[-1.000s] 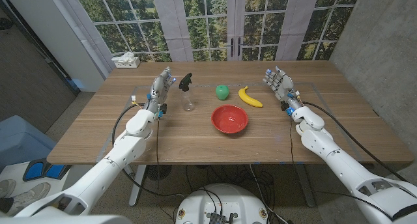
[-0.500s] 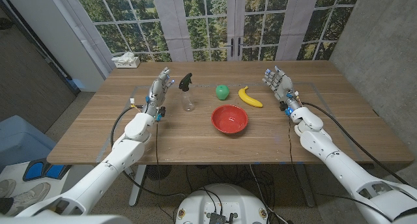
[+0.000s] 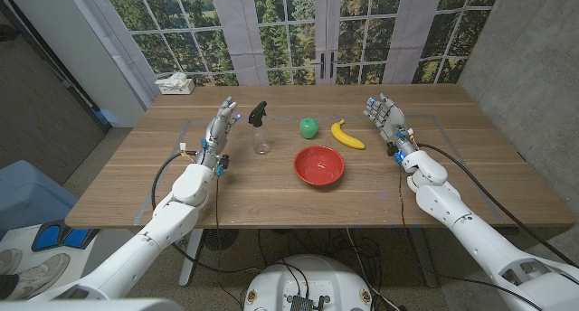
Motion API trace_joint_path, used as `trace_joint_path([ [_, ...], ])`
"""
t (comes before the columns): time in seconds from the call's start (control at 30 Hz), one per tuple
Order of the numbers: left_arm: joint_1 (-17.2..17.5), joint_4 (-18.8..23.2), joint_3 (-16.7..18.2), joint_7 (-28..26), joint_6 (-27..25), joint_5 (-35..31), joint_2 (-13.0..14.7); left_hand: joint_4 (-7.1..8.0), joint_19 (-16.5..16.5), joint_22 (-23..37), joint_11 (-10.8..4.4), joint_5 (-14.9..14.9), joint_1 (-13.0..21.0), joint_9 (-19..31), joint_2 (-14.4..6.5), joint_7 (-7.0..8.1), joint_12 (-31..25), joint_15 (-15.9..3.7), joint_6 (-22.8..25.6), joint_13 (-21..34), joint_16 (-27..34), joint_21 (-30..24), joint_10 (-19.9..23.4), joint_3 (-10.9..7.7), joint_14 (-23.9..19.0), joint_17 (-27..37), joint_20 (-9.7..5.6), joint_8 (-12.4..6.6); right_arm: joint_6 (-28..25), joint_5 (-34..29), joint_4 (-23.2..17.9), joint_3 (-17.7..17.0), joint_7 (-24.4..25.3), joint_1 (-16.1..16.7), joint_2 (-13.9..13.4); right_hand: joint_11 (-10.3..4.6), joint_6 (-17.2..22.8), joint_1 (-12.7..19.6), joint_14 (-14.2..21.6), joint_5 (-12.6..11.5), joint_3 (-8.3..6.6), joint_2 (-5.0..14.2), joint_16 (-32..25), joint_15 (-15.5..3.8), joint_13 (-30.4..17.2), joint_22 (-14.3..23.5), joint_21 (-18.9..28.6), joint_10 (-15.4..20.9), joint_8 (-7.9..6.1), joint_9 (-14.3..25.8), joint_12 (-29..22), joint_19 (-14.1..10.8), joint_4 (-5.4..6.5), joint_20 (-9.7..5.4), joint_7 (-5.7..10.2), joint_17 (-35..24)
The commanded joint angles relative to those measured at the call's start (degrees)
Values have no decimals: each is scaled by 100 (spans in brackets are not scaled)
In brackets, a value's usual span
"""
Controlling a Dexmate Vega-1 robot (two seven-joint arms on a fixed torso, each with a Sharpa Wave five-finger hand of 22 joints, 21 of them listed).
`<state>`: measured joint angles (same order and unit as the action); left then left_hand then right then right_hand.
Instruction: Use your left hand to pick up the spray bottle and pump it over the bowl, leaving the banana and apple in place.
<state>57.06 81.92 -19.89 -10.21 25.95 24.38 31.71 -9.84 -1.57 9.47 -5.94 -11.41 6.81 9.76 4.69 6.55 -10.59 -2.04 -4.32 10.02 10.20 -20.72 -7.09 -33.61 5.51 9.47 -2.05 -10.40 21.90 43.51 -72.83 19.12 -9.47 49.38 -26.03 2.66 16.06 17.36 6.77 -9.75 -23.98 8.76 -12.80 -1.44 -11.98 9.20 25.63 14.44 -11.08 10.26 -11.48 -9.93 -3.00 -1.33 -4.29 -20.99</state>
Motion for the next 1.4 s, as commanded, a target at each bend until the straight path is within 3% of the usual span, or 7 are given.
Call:
trace_joint_path([
  [0.03,325,356,53,-426,-97,-465,148,-2,-64,23,-32,16,3,8,74,14,11,-407,-84,7,4,48,-76,53,34,32,-323,18,15,-42,-235,0,141,166,-58,-7,58,-8,52,-27,3,34,-24,22,-6,30,-17,66,-32,33,-49,-64,-25,-17,18,5],
  [0.33,527,665,77,-797,-324,-941,303,-24,15,29,-26,-1,112,15,209,-18,50,-399,-368,14,-26,192,-281,116,186,37,-378,36,95,-8,-304,-15,111,248,-59,3,72,-26,68,-26,11,37,-35,46,-3,31,-37,87,-32,34,-53,-101,-24,2,19,11],
  [0.43,604,766,87,-988,-433,-1139,330,-24,3,31,-36,-6,155,17,236,-17,40,-399,-414,16,-14,223,-299,130,184,38,-240,22,108,3,-362,-27,140,296,-63,2,77,-30,75,-26,13,37,-39,44,-2,31,-40,95,-34,34,-55,-110,-25,8,19,12],
  [0.6,708,930,82,-1267,-672,-1505,407,-20,-28,32,-39,-9,179,18,248,-30,31,-410,-439,17,-4,234,-303,139,173,38,-184,15,156,0,-423,-43,167,358,-72,12,91,-38,90,-25,16,37,-46,55,-1,32,-54,110,-36,35,-59,-126,-27,17,17,17],
  [1.17,829,1353,18,-1507,-1505,-1941,651,-22,57,42,-28,-10,494,30,211,-156,65,-373,-909,26,-36,457,-644,145,411,42,-244,17,253,25,-483,-63,189,468,-54,17,120,-67,115,-25,30,33,-60,57,4,33,-98,146,-37,36,-64,-178,-35,45,9,32],
  [1.33,797,1325,-14,-1489,-1517,-1950,667,-25,93,45,-21,9,643,38,192,140,46,-363,-1046,30,-22,547,-740,152,478,45,-251,-15,283,15,-465,-55,185,470,-40,15,129,-77,130,-24,33,37,-68,75,5,34,-114,158,-37,36,-66,-188,-34,50,11,35],
  [1.4,784,1328,-46,-1479,-1593,-1983,687,-25,106,46,-20,13,668,39,194,167,47,-351,-1078,31,-25,567,-768,157,503,45,-242,-18,307,39,-434,-54,150,473,-20,19,137,-82,131,-24,34,39,-70,65,5,34,-122,161,-39,36,-66,-196,-33,52,13,37],
])
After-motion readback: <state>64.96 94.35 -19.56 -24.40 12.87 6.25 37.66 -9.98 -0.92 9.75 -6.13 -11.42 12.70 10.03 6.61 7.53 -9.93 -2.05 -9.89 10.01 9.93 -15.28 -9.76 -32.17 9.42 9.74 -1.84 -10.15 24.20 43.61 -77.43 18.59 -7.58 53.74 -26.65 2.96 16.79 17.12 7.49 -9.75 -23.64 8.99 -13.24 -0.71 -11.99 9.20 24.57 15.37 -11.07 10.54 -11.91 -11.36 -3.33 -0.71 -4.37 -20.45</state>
